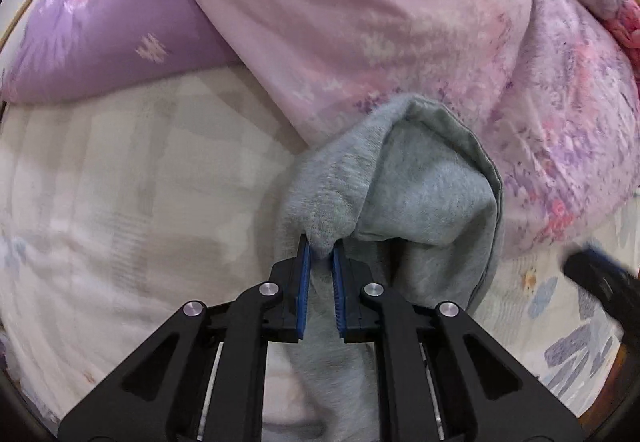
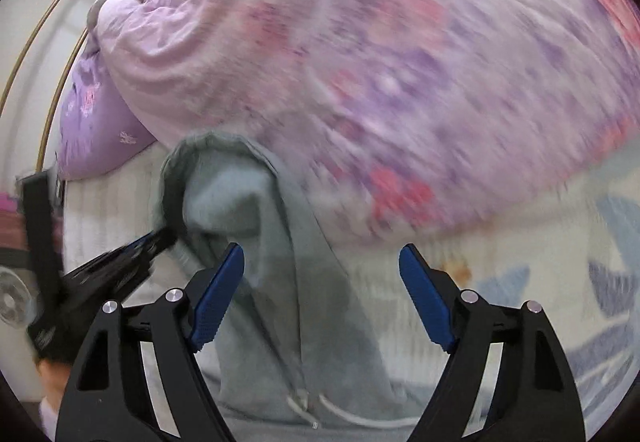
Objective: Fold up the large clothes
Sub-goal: 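Grasp the hoodie's hood tip with the left tool, then lift the hood and fold it down over the body with the left tool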
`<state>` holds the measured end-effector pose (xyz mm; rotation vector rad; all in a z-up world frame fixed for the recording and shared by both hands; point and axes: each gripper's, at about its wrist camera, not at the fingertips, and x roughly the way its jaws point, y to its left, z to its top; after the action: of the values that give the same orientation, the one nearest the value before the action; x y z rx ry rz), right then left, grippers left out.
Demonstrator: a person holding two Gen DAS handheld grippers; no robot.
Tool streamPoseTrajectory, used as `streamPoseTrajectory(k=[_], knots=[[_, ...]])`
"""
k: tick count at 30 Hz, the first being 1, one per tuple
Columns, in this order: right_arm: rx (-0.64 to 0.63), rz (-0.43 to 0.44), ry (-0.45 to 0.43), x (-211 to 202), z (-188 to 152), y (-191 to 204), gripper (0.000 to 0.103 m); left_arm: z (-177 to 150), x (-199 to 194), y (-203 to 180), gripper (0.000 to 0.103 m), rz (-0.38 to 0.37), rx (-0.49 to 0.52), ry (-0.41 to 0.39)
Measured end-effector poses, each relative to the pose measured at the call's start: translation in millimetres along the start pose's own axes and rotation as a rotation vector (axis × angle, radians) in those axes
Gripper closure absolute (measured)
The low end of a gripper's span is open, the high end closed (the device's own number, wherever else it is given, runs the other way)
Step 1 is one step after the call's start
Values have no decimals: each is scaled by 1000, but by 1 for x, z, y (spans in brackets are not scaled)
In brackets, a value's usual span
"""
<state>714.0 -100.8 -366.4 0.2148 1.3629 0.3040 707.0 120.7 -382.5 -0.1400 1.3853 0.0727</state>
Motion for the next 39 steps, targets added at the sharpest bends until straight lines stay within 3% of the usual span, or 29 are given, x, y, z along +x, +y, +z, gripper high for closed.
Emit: streamPoseTrajectory(k=[3, 4, 5, 6, 7, 12, 22, 25, 39], knots=[[-2, -20, 57, 34, 13, 6, 27, 0, -16, 12, 92, -15, 9, -18], [13, -20, 75, 44, 16, 4, 39, 0, -20, 15, 92, -16, 12, -18], [27, -24, 88, 52, 17, 2, 59, -1, -24, 18, 92, -14, 23, -24], [53, -10, 97, 62, 19, -3, 70, -2, -27, 19, 92, -12, 32, -32], [79, 19, 104, 67, 19, -8, 90, -3, -31, 20, 92, -7, 43, -41], [50, 1, 33, 40, 5, -1, 93, -14, -45, 24, 92, 7, 42, -53], [-76, -22, -114, -80, -53, 27, 93, -64, -110, 26, 93, 19, 11, -95], [-111, -26, -134, -109, -72, 42, 93, -83, -131, 21, 93, 40, 42, -105], [-170, -40, -199, -218, -221, 72, 93, -213, -244, 7, 93, 72, 55, -186]])
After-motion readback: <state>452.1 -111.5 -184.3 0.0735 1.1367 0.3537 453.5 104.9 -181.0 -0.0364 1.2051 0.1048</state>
